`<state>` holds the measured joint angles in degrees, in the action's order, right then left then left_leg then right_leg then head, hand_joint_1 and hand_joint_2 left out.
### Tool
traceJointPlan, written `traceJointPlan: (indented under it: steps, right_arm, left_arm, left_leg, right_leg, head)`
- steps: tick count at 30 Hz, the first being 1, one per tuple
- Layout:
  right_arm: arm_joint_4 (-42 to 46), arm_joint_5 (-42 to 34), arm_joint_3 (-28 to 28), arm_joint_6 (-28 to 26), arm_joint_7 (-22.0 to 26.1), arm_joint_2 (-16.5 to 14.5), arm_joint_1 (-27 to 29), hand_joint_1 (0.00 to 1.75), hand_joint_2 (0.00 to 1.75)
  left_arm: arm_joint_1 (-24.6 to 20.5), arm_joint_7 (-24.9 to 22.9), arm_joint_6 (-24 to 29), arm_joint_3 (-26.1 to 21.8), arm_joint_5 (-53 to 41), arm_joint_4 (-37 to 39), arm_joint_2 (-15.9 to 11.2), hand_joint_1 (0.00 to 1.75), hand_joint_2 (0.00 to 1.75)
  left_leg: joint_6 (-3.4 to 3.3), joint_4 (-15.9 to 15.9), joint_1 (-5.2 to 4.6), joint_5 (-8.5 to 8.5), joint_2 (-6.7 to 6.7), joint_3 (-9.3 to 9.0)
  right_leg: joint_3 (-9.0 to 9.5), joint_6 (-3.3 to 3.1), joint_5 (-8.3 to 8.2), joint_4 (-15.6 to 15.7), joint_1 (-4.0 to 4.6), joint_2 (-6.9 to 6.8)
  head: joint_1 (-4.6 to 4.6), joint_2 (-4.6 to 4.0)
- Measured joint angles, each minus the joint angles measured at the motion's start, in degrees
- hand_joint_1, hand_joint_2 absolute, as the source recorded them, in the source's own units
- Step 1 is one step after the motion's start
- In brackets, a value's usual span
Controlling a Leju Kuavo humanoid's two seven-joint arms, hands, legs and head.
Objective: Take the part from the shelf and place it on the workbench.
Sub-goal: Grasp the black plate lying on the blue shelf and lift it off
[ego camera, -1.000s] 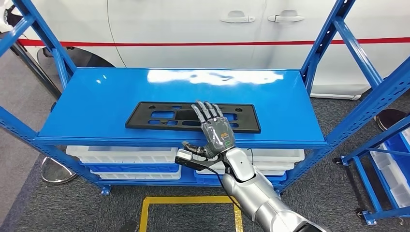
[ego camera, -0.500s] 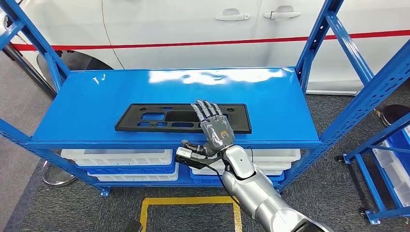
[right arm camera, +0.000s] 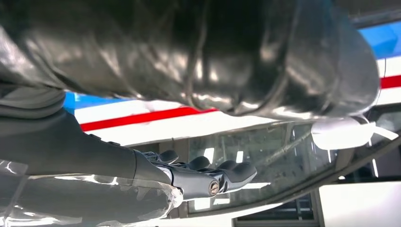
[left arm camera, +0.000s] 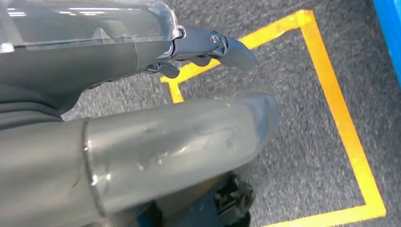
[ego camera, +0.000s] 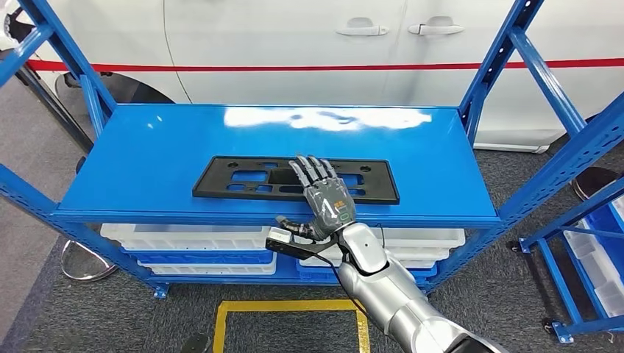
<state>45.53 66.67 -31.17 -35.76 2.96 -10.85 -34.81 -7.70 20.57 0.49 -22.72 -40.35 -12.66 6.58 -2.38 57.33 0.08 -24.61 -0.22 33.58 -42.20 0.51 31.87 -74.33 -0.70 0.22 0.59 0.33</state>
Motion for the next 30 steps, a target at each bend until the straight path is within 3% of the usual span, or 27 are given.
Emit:
traceJointPlan:
  steps: [3,5,9,12,14,15,16,17,19,20,24,25,28,29,30]
  right_arm:
    - [0.0,-0.5,-0.1,0.1,0.3,0.1,-0.2,0.0,0.0]
    - [0.0,-0.7,-0.2,0.2,0.3,0.1,-0.3,0.0,0.0]
    - [0.1,-0.7,-0.2,0.3,0.3,0.2,-0.3,0.0,0.0]
    - [0.2,-0.7,-0.2,0.3,0.4,0.2,-0.3,0.0,0.0]
    - [0.2,-0.7,-0.2,0.3,0.4,0.2,-0.1,0.0,0.0]
    - [0.2,-0.7,-0.2,0.3,0.4,0.2,-0.1,0.0,0.0]
    - [0.2,-0.7,-0.2,0.3,0.4,0.2,-0.1,0.0,0.0]
    - [0.2,-0.7,-0.2,0.3,0.4,0.2,-0.1,0.0,0.0]
    - [0.2,-0.7,-0.2,0.3,0.4,0.2,-0.2,0.0,0.0]
    - [0.2,-0.7,-0.2,0.3,0.4,0.2,-0.3,0.0,0.0]
    - [0.2,-0.7,-0.2,0.3,0.4,0.2,-0.4,0.0,0.0]
    - [0.2,-0.7,-0.3,0.3,0.5,0.2,-0.4,0.0,0.0]
    - [0.1,-0.7,-0.3,0.2,0.5,0.4,-0.3,0.0,0.0]
    - [0.1,-0.7,-0.3,0.2,0.5,0.5,-0.1,0.0,0.0]
    - [0.0,-0.7,-0.3,0.2,0.4,0.6,-0.1,0.0,0.0]
  left_arm:
    - [0.0,0.0,-0.1,0.0,-0.1,0.0,0.0,0.0,0.0]
    - [-0.1,0.0,-0.1,0.0,-0.2,0.0,0.0,0.0,0.0]
    - [-0.2,0.0,-0.1,0.0,-0.3,0.0,0.0,0.0,0.0]
    - [-0.2,0.1,-0.1,0.0,-0.4,0.0,0.0,0.0,0.0]
    - [-0.1,0.1,-0.1,0.0,-0.5,0.0,0.0,0.0,0.0]
    - [-0.1,0.1,-0.1,0.0,-0.5,0.0,0.0,0.0,0.0]
    - [-0.1,0.1,-0.1,0.0,-0.5,0.0,0.0,0.0,0.0]
    - [-0.2,0.1,-0.1,0.0,-0.5,0.0,0.0,0.0,0.0]
    - [-0.3,0.1,-0.1,0.0,-0.6,0.0,0.0,0.0,0.0]
    - [-0.4,0.1,-0.1,0.0,-0.6,0.0,0.0,0.0,0.0]
    - [-0.4,0.2,-0.1,0.0,-0.8,0.0,0.0,0.0,0.0]
    - [-0.4,0.2,-0.1,0.0,-0.8,0.0,0.1,0.0,0.0]
    - [-0.5,0.2,0.0,0.0,-0.9,0.0,0.0,0.0,0.0]
    - [-0.5,0.2,0.0,0.0,-0.9,0.0,0.0,0.0,0.0]
    - [-0.5,0.2,0.0,0.0,-0.9,0.0,0.0,0.0,0.0]
  left_leg:
    - [0.46,0.9,-0.1,-0.53,-0.08,0.18]
    - [1.0,1.5,-0.28,-0.87,-0.12,0.48]
    - [2.12,2.8,-0.09,-1.98,-0.07,1.06]
    - [3.02,11.6,0.27,-6.82,-0.03,5.0]
    - [3.32,16.6,0.5,-8.16,-0.03,7.37]
    - [3.34,16.2,0.56,-7.27,-0.03,7.25]
    - [3.26,13.7,0.6,-5.48,-0.03,6.09]
    - [3.09,9.8,0.6,-3.39,-0.02,4.26]
    - [2.62,3.2,0.36,-1.1,-0.07,1.06]
    - [2.38,1.6,0.2,-0.88,-0.11,0.35]
    - [1.04,0.2,0.17,-0.49,-0.08,-0.19]
    - [0.67,-0.2,0.29,-0.27,-0.02,-0.39]
    - [0.11,-0.3,0.25,-0.17,0.07,-0.5]
    - [0.08,-0.3,0.21,-0.22,0.06,-0.5]
    - [0.08,-0.2,0.2,-0.29,0.02,-0.5]
  right_leg:
    - [5.0,-0.41,-4.83,10.0,0.09,-0.03]
    - [6.83,-0.81,-5.64,13.8,0.24,0.02]
    - [6.99,-1.88,-5.93,14.4,0.16,0.04]
    - [7.04,-2.38,-6.03,14.6,0.03,-0.15]
    - [7.02,-2.42,-6.0,14.6,0.08,-0.18]
    - [7.04,-2.42,-5.98,14.6,0.09,-0.16]
    - [7.09,-2.39,-5.96,14.5,0.08,-0.13]
    - [7.16,-2.33,-5.93,14.5,0.07,-0.1]
    - [7.15,-1.99,-5.88,14.5,0.21,-0.07]
    - [7.11,-1.73,-5.91,14.6,0.24,-0.08]
    - [6.89,-0.52,-5.44,14.0,0.19,-0.13]
    - [6.16,-0.34,-4.33,12.4,0.22,-0.14]
    - [1.17,-0.06,0.43,2.1,0.18,-0.14]
    - [-0.05,0.03,0.84,-0.2,0.11,-0.15]
    - [-0.22,0.07,0.06,-0.3,0.04,-0.15]
  head:
    - [0.0,0.0]
    - [0.02,0.0]
    - [0.02,0.0]
    - [0.03,0.0]
    - [0.03,0.0]
    - [0.03,0.0]
    - [0.03,0.0]
    - [0.03,0.0]
    - [0.03,0.0]
    - [0.02,0.0]
    - [0.01,0.0]
    - [0.01,0.0]
    - [0.0,0.0]
    - [-0.01,0.0]
    - [0.0,0.0]
